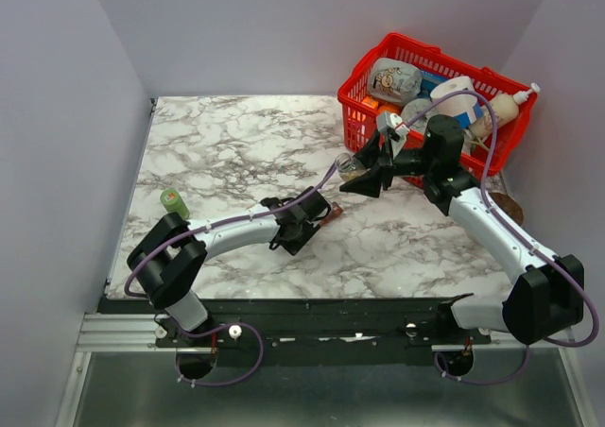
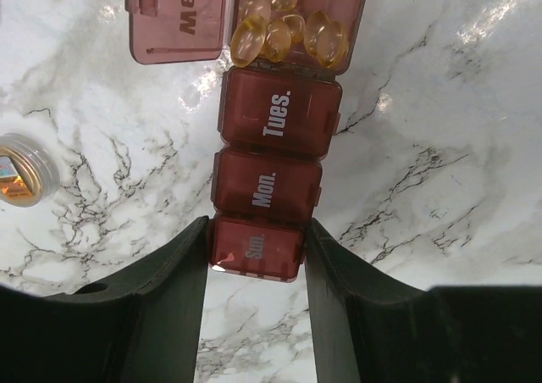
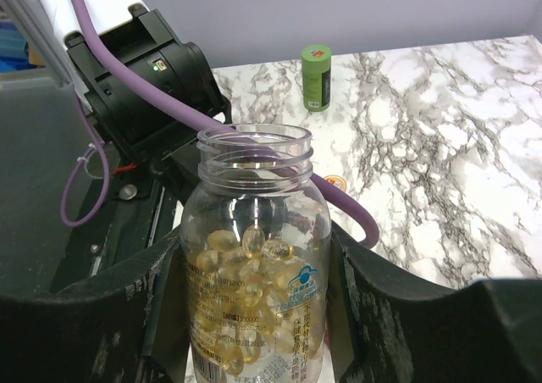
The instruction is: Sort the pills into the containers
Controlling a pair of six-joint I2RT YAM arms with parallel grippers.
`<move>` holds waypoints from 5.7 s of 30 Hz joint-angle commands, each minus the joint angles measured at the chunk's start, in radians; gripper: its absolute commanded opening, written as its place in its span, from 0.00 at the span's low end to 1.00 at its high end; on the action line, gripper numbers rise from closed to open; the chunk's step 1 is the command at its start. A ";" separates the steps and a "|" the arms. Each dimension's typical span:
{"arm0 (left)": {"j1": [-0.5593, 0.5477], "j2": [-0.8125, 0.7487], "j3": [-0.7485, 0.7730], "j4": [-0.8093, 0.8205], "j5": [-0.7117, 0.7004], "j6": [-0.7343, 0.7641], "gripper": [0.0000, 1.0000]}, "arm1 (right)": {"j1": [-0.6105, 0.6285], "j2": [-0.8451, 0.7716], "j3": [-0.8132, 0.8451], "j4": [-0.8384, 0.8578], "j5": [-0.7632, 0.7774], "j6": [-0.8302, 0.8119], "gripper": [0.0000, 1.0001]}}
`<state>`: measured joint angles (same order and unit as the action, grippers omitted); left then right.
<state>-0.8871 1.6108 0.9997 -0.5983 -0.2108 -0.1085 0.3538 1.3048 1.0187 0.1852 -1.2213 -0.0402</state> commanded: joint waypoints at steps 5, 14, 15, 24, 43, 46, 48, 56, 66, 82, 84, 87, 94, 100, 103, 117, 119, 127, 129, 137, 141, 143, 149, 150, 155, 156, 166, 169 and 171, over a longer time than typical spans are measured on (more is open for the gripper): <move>-0.023 0.031 0.019 0.009 0.005 0.043 0.46 | 0.001 -0.006 -0.014 0.017 -0.021 -0.001 0.09; 0.007 0.023 -0.016 0.044 0.047 0.046 0.45 | -0.001 -0.004 -0.012 0.017 -0.023 0.002 0.09; 0.007 0.031 -0.018 0.057 0.074 0.046 0.45 | -0.003 -0.006 -0.012 0.017 -0.021 0.002 0.09; 0.037 0.000 -0.039 0.110 0.137 -0.010 0.46 | -0.009 -0.009 -0.014 0.017 -0.024 0.000 0.09; 0.080 0.005 -0.016 0.074 0.148 -0.071 0.61 | -0.010 -0.004 -0.017 0.016 -0.020 0.002 0.09; 0.080 -0.021 -0.012 0.069 0.143 -0.079 0.69 | -0.010 -0.006 -0.017 0.016 -0.021 0.002 0.09; 0.080 -0.035 -0.012 0.074 0.146 -0.080 0.69 | -0.009 -0.006 -0.017 0.016 -0.021 0.000 0.09; 0.083 -0.121 -0.019 0.083 0.154 -0.108 0.70 | -0.016 -0.010 -0.019 0.014 -0.021 0.000 0.09; 0.249 -0.256 -0.119 0.215 0.197 -0.197 0.57 | -0.022 -0.009 -0.019 0.014 -0.023 0.002 0.09; 0.347 0.041 -0.019 0.417 0.408 -0.272 0.47 | -0.027 -0.010 -0.022 0.017 -0.024 0.002 0.09; 0.349 0.061 -0.012 0.419 0.439 -0.278 0.47 | -0.029 -0.012 -0.022 0.017 -0.024 0.003 0.09; 0.349 0.086 -0.019 0.422 0.467 -0.286 0.47 | -0.029 -0.009 -0.022 0.017 -0.029 0.005 0.09; 0.350 0.049 -0.072 0.411 0.398 -0.287 0.49 | -0.030 -0.007 -0.023 0.019 -0.030 0.006 0.09; 0.362 -0.115 -0.160 0.393 0.353 -0.263 0.62 | -0.032 -0.010 -0.022 0.019 -0.032 0.006 0.09; 0.364 -0.185 -0.191 0.368 0.405 -0.218 0.68 | -0.033 -0.010 -0.022 0.020 -0.034 0.010 0.09; 0.179 -0.170 -0.177 0.270 0.288 -0.125 0.70 | -0.036 -0.015 -0.022 0.022 -0.037 0.014 0.09; 0.151 -0.147 -0.168 0.272 0.271 -0.122 0.70 | -0.038 -0.016 -0.022 0.022 -0.038 0.014 0.09; 0.112 -0.089 -0.148 0.239 0.120 -0.120 0.70 | -0.042 -0.015 -0.023 0.023 -0.040 0.014 0.09; 0.108 -0.089 -0.142 0.244 0.119 -0.120 0.70 | -0.044 -0.013 -0.023 0.023 -0.041 0.016 0.09; 0.091 -0.051 -0.130 0.233 0.130 -0.128 0.69 | -0.045 -0.019 -0.025 0.023 -0.040 0.017 0.09; 0.089 -0.063 -0.125 0.230 0.131 -0.132 0.70 | -0.047 -0.018 -0.025 0.026 -0.040 0.017 0.09; 0.088 -0.094 -0.130 0.230 0.134 -0.137 0.71 | -0.049 -0.018 -0.025 0.026 -0.040 0.017 0.09; 0.132 -0.232 -0.156 0.247 0.183 -0.174 0.78 | -0.052 -0.018 -0.026 0.025 -0.041 0.014 0.09; 0.170 -0.251 -0.161 0.255 0.201 -0.180 0.78 | -0.052 -0.019 -0.028 0.025 -0.041 0.014 0.09; 0.359 -0.399 -0.206 0.270 0.292 -0.214 0.99 | -0.056 -0.021 -0.026 0.019 -0.038 0.010 0.09; 0.396 -0.413 -0.207 0.264 0.288 -0.221 0.99 | -0.056 -0.021 -0.026 0.017 -0.038 0.005 0.09; 0.599 -0.218 -0.162 0.227 0.188 -0.250 0.90 | -0.056 -0.013 -0.026 0.002 -0.029 -0.006 0.09; 0.600 -0.137 -0.127 0.221 0.192 -0.252 0.82 | -0.056 -0.012 -0.026 -0.004 -0.027 -0.012 0.09; 0.600 -0.105 -0.102 0.212 0.183 -0.249 0.78 | -0.056 -0.010 -0.026 -0.007 -0.027 -0.013 0.09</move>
<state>-0.2897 1.4422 0.8310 -0.3542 0.0071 -0.3473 0.3035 1.3041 1.0058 0.1776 -1.2289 -0.0265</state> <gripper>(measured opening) 0.817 0.606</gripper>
